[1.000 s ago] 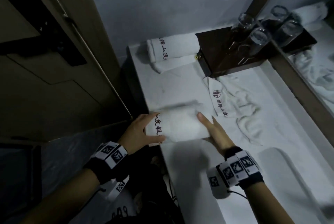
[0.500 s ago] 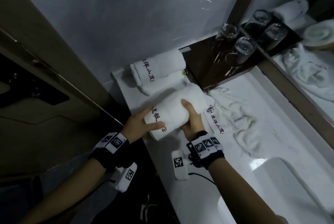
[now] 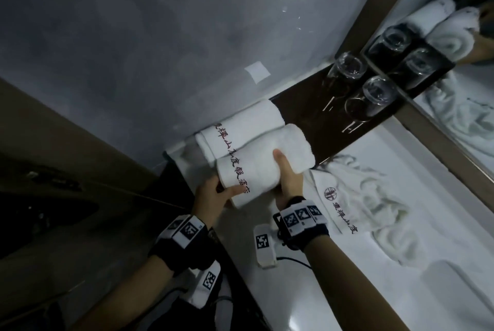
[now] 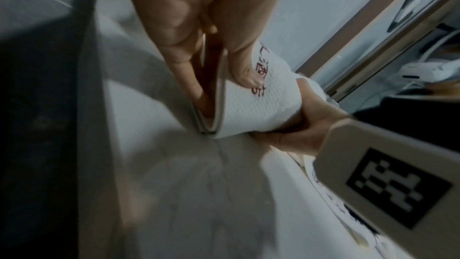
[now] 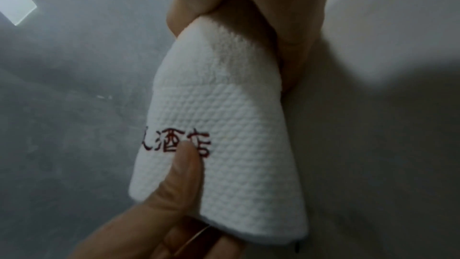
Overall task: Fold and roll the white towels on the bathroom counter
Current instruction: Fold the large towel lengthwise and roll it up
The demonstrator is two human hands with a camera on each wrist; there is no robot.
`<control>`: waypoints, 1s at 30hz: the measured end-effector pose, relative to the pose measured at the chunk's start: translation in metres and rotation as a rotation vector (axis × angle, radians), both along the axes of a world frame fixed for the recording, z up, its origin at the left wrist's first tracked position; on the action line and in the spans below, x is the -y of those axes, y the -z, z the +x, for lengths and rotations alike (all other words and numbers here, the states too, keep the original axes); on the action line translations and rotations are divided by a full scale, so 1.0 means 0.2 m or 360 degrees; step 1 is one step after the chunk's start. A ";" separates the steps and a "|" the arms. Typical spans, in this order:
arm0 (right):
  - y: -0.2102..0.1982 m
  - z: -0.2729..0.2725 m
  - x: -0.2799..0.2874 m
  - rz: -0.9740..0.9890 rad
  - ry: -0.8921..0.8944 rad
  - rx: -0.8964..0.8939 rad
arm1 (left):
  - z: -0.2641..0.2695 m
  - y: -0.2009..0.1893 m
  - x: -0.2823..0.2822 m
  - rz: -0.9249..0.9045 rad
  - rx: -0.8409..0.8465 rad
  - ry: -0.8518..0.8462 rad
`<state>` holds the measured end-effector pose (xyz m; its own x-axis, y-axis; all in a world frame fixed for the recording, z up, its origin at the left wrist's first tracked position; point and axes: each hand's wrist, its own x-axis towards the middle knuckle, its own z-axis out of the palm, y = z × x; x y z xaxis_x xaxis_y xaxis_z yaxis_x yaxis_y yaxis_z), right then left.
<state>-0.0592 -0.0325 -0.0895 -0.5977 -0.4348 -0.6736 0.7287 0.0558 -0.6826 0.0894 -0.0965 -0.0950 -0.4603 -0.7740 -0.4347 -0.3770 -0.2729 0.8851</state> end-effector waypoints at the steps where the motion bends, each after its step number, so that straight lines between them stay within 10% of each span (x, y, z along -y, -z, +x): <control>1: 0.01 0.00 0.01 0.0027 0.0007 -0.0060 | -0.01 0.01 0.00 -0.0012 -0.0018 -0.0005; 10: 0.04 -0.02 0.04 0.0277 -0.0036 -0.0584 | 0.02 0.06 0.03 -0.0323 0.0164 0.0298; 15: -0.01 0.03 -0.02 0.0980 -0.0037 -0.1303 | 0.02 0.03 0.02 -0.0520 0.0158 0.0427; 19: -0.08 0.04 -0.04 0.0893 -0.0210 -0.1828 | 0.03 0.02 0.02 -0.0569 0.0191 0.0459; 30: -0.08 -0.12 -0.11 0.0832 -0.0728 -0.1577 | 0.05 0.07 0.01 -0.0574 0.0184 0.0498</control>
<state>-0.0831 -0.0108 -0.0728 -0.8161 -0.5530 -0.1681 -0.2568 0.6075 -0.7517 0.0996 -0.0981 -0.1087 -0.6594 -0.7168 -0.2266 -0.4934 0.1853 0.8498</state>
